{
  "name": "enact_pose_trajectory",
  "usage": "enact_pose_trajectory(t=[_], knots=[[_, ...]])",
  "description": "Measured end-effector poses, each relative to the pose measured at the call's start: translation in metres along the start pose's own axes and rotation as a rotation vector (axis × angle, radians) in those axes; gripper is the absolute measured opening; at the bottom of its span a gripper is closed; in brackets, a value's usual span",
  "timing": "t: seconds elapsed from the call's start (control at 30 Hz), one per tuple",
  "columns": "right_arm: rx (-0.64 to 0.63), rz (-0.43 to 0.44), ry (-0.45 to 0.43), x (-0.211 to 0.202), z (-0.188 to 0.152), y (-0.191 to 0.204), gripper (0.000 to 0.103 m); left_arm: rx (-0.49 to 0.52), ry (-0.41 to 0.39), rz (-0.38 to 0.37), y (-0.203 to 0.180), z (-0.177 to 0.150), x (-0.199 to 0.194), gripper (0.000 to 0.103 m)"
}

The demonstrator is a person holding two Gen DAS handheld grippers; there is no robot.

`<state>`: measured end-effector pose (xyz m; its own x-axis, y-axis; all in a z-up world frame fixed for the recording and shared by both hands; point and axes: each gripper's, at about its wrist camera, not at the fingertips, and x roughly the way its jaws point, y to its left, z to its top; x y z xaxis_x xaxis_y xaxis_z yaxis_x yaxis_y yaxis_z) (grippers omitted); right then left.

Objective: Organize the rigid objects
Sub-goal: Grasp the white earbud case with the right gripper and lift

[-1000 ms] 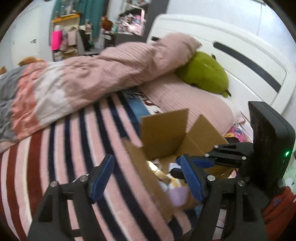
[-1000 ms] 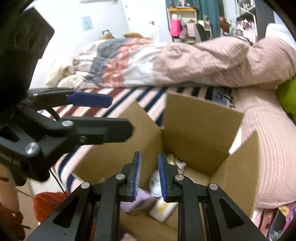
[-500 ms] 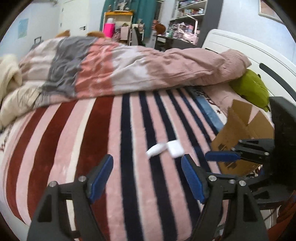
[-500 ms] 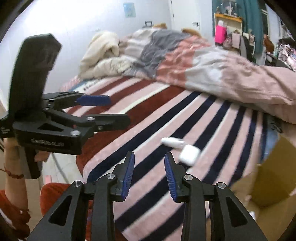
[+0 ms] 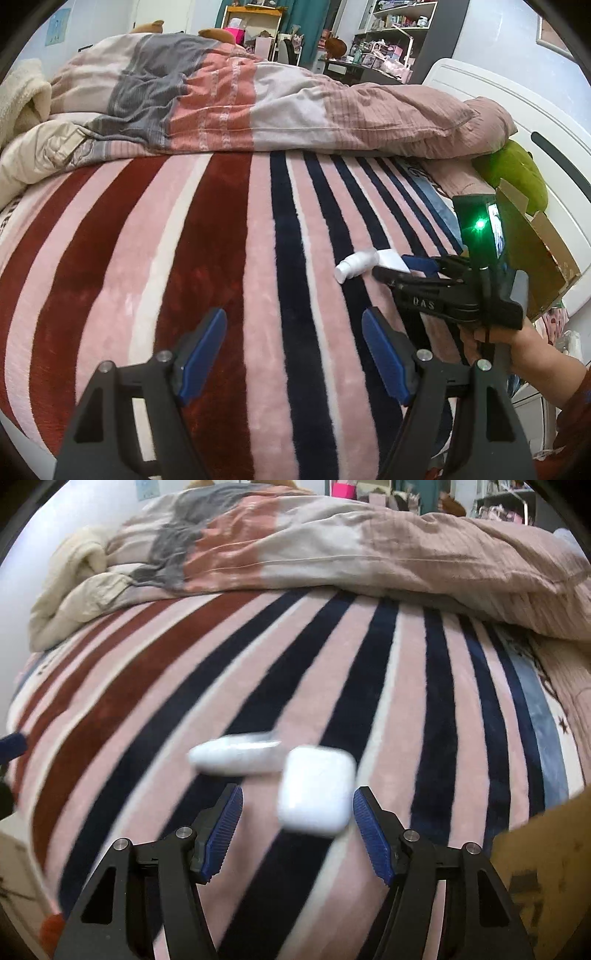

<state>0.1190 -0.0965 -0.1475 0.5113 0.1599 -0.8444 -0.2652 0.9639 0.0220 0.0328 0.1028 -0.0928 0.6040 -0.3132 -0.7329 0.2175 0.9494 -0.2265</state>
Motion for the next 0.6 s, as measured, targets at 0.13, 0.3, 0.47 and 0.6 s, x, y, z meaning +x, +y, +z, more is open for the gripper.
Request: enact_pose_trajectory(t=[0.13, 0.3, 0.47, 0.6], knots=[[-0.037, 0.001, -0.01, -0.003, -0.004, 0.002, 0.04, -0.005, 0.002, -0.002, -0.001, -0.001, 0.001, 0.073], [-0.124, 0.162, 0.015, -0.024, -0.027, 0.018, 0.04, 0.006, 0.014, -0.003, -0.009, -0.001, 0.0, 0.073], [-0.177, 0.296, 0.038, -0.036, -0.045, 0.034, 0.04, 0.013, 0.03, 0.006, -0.015, -0.006, -0.002, 0.073], [-0.196, 0.306, 0.018, -0.046, -0.047, 0.038, 0.04, -0.012, 0.047, -0.054, -0.019, -0.008, -0.002, 0.073]])
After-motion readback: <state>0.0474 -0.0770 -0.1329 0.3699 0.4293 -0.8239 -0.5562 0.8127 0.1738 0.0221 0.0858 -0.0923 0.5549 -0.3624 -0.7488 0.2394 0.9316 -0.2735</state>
